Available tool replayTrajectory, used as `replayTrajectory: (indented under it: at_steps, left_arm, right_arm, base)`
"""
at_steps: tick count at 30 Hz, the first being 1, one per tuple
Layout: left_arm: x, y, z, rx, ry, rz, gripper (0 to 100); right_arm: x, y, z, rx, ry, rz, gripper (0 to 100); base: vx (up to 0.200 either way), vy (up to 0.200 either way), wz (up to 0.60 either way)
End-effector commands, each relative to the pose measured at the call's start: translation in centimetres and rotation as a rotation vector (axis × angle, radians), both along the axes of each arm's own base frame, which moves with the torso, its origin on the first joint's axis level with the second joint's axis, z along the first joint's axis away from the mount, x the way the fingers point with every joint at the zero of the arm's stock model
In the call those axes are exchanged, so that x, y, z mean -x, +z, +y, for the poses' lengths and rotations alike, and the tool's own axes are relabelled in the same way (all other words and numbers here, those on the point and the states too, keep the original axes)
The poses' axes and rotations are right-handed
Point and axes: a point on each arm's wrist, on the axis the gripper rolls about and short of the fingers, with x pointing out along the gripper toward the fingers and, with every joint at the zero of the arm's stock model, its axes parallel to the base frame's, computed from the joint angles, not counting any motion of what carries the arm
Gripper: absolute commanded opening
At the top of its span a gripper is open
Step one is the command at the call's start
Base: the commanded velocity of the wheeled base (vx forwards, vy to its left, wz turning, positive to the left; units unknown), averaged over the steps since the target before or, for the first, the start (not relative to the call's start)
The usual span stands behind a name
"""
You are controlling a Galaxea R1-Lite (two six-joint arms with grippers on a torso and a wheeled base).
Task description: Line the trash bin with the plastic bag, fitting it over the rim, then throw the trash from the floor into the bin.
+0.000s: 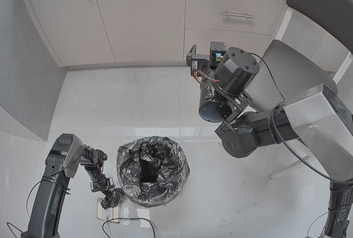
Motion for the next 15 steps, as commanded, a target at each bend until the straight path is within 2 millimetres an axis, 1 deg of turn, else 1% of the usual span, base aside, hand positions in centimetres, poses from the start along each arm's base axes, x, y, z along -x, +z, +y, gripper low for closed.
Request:
replayTrajectory:
  at_steps: [1, 8, 12, 15]
  left_arm:
    - [0.0, -0.1, 0.0, -0.001, 0.003, 0.001, 0]
    - [0.1, 0.0, 0.1, -0.003, 0.021, 0.010, 0]
    - [0.3, 0.0, 0.6, -0.009, 0.123, 0.038, 0]
    - [1.5, 0.2, 2.0, 0.008, 0.204, 0.152, 0]
  right_arm:
    - [0.0, 0.0, 0.0, 0.000, 0.000, 0.000, 100]
    - [0.0, 0.0, 0.0, 0.000, 0.000, 0.000, 100]
    - [0.0, 0.0, 0.0, 0.000, -0.001, 0.000, 100]
    - [0.0, 0.0, -0.1, 0.000, -0.003, 0.000, 100]
  base:
    - [0.000, 0.000, 0.00]
    - [0.000, 0.000, 0.00]
    - [0.000, 0.000, 0.00]
    - [0.000, 0.000, 0.00]
